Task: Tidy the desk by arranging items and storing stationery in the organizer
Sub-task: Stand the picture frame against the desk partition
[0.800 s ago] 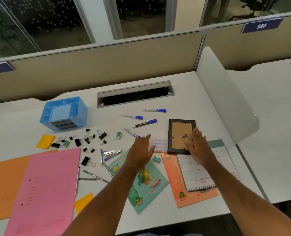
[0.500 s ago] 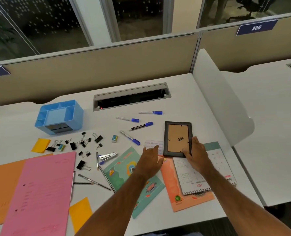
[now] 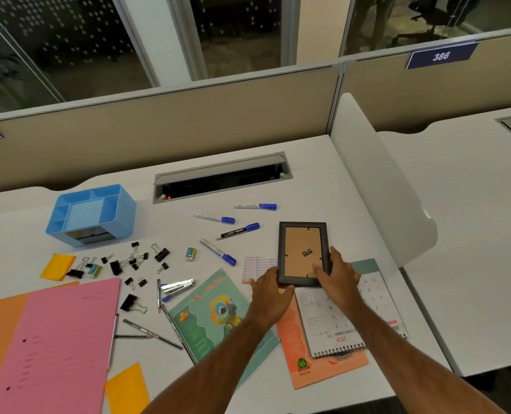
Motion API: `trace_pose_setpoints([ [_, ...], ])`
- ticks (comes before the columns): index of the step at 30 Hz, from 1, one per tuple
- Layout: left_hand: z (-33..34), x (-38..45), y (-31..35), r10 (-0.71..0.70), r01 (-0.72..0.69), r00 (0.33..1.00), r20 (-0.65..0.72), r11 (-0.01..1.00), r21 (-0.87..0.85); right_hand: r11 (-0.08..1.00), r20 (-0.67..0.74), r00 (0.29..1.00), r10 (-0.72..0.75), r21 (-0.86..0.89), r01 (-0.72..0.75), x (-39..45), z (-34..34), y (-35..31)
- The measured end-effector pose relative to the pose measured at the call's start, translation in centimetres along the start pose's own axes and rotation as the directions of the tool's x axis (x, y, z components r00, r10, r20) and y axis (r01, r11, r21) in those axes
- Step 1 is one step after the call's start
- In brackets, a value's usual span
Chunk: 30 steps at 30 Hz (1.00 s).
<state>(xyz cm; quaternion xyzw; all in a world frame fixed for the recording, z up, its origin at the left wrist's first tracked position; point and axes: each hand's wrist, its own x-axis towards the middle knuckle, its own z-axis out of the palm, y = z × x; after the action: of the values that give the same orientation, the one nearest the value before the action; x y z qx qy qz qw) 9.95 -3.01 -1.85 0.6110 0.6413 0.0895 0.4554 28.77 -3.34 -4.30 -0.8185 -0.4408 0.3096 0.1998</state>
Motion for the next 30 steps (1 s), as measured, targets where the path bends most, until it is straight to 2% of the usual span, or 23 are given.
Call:
trace_pose_setpoints([
  [4,-0.3,0.4,0.8,-0.06,0.053,0.998,-0.036,0.983,-0.175,0.982,0.013,1.0,0.01,0.189,-0.012,0.1,-0.3,-0.1],
  [9,-1.4,1.1,1.4,-0.098,0.079,0.995,-0.024,0.903,-0.422,0.889,0.008,1.0,-0.023,0.458,0.017,-0.7,-1.3,-1.5],
  [12,-2.6,1.5,1.9,-0.122,0.111,0.992,0.01,0.862,-0.494,0.832,0.012,1.0,0.011,0.554,-0.016,-0.7,-1.6,-1.8],
  [16,-4.0,1.4,2.3,-0.112,0.093,0.994,-0.008,0.858,-0.505,0.747,0.105,0.994,0.006,0.66,-0.074,-0.6,-2.4,-1.9],
  [18,-4.6,1.5,2.3,-0.099,0.07,0.995,-0.031,0.862,-0.502,0.724,0.177,0.984,-0.02,0.681,-0.108,-0.4,-3.0,-1.7],
  [22,-5.4,1.6,2.9,-0.074,0.044,0.996,-0.043,0.875,-0.482,0.765,0.272,0.959,-0.074,0.632,-0.121,0.0,-4.2,-1.6],
  [26,-5.8,2.1,3.9,-0.082,0.028,0.991,-0.104,0.895,-0.445,0.79,0.298,0.945,-0.133,0.607,-0.08,0.1,-5.0,-2.0],
  [30,-6.8,2.6,4.9,-0.089,0.026,0.989,-0.116,0.888,-0.459,0.882,0.273,0.947,-0.17,0.471,0.023,0.1,-5.2,-2.5],
])
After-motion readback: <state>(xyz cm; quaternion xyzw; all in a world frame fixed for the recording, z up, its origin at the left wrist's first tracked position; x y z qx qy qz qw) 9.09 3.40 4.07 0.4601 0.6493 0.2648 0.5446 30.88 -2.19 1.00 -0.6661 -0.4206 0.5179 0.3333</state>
